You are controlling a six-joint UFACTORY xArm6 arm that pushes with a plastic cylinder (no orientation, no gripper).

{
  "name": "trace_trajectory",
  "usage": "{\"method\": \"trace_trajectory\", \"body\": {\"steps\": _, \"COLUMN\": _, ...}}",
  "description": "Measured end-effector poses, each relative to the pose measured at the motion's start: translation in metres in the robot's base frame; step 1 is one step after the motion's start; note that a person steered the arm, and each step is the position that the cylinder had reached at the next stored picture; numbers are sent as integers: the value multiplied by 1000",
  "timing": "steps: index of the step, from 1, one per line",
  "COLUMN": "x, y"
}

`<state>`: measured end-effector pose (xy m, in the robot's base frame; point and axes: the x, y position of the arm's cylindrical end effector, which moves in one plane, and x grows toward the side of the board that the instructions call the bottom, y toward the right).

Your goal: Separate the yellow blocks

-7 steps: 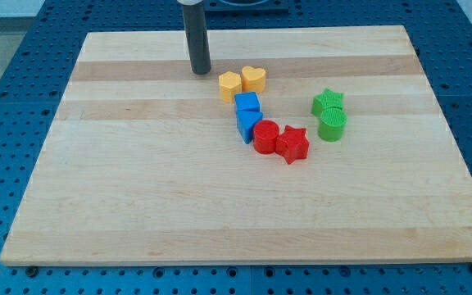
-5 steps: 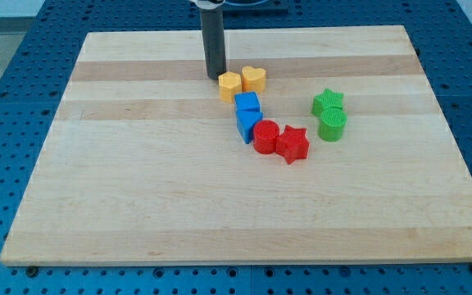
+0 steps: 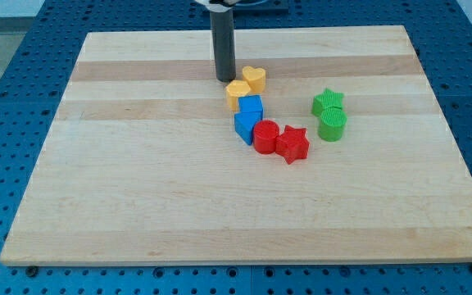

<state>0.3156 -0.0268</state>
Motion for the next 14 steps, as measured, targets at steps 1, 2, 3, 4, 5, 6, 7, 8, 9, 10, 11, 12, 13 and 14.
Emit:
{"method": "trace_trajectory", "body": {"steps": 1, "x": 23, "y": 36}}
{"method": "trace_trajectory", "body": {"steps": 2, "x": 30, "y": 73}}
{"method": "trace_trajectory", "body": {"steps": 3, "x": 30, "y": 98}}
{"method": "trace_trajectory", "body": {"steps": 4, "x": 30, "y": 102}}
{"method": "trace_trajectory", "body": {"steps": 5, "x": 32, "y": 74}}
{"method": "trace_trajectory", "body": {"steps": 6, "x": 61, "y": 69}}
{"method": "trace_trajectory", "body": {"steps": 7, "x": 65, "y": 84}}
{"method": "trace_trajectory", "body": {"steps": 8, "x": 56, "y": 112}}
{"method": "trace_trajectory", "body": {"steps": 9, "x": 51, "y": 147}}
{"method": "trace_trajectory", "body": {"steps": 10, "x": 43, "y": 149}}
{"method": "trace_trajectory", "body": {"steps": 11, "x": 36, "y": 126}}
{"method": "trace_trajectory", "body": {"steps": 12, "x": 12, "y": 104}}
{"method": "trace_trajectory", "body": {"steps": 13, "x": -21, "y": 142}}
{"method": "trace_trajectory", "body": {"steps": 14, "x": -26, "y": 217}}
